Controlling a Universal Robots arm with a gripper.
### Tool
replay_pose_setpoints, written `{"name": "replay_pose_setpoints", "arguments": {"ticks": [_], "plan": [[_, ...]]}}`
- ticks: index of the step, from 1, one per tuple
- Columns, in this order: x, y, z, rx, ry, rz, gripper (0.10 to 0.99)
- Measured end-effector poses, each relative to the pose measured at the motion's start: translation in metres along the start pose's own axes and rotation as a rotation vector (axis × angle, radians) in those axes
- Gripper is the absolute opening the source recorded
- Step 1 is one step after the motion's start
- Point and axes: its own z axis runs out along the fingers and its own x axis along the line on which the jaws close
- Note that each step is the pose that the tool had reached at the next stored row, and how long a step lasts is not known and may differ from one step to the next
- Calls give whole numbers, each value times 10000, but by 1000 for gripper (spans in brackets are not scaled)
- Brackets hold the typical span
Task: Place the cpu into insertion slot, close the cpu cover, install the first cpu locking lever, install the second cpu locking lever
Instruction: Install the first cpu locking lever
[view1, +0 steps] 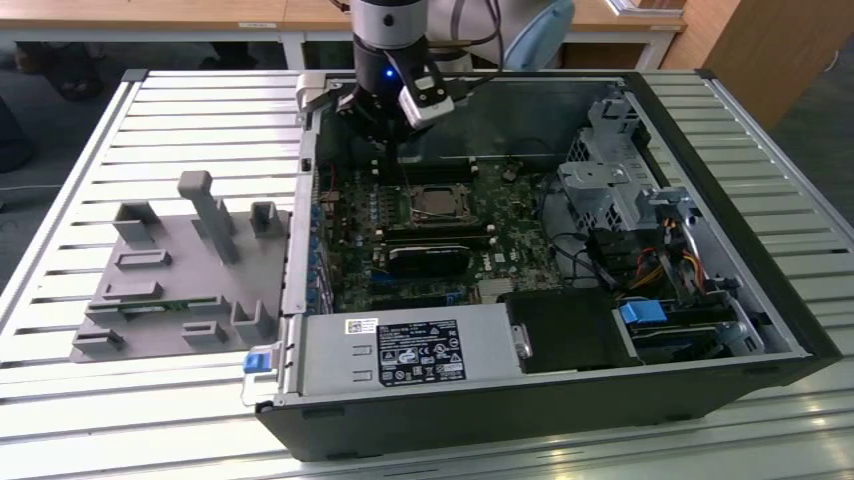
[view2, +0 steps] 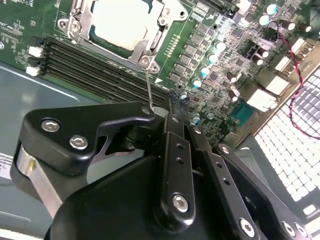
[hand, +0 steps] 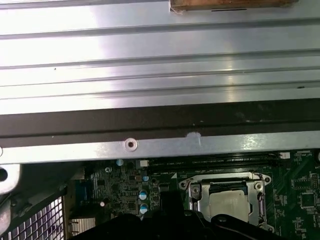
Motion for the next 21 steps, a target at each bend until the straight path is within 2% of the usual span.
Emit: {"name": "replay_pose_setpoints", "arguments": {"ticks": [7, 19, 20, 21], "plan": [[-101, 27, 2, 0, 1, -4, 106], [-381, 62, 12, -3, 1, -14, 106], [-391, 62, 12, -17, 2, -17, 106], [-393, 62, 13, -76, 6, -19, 106]]}}
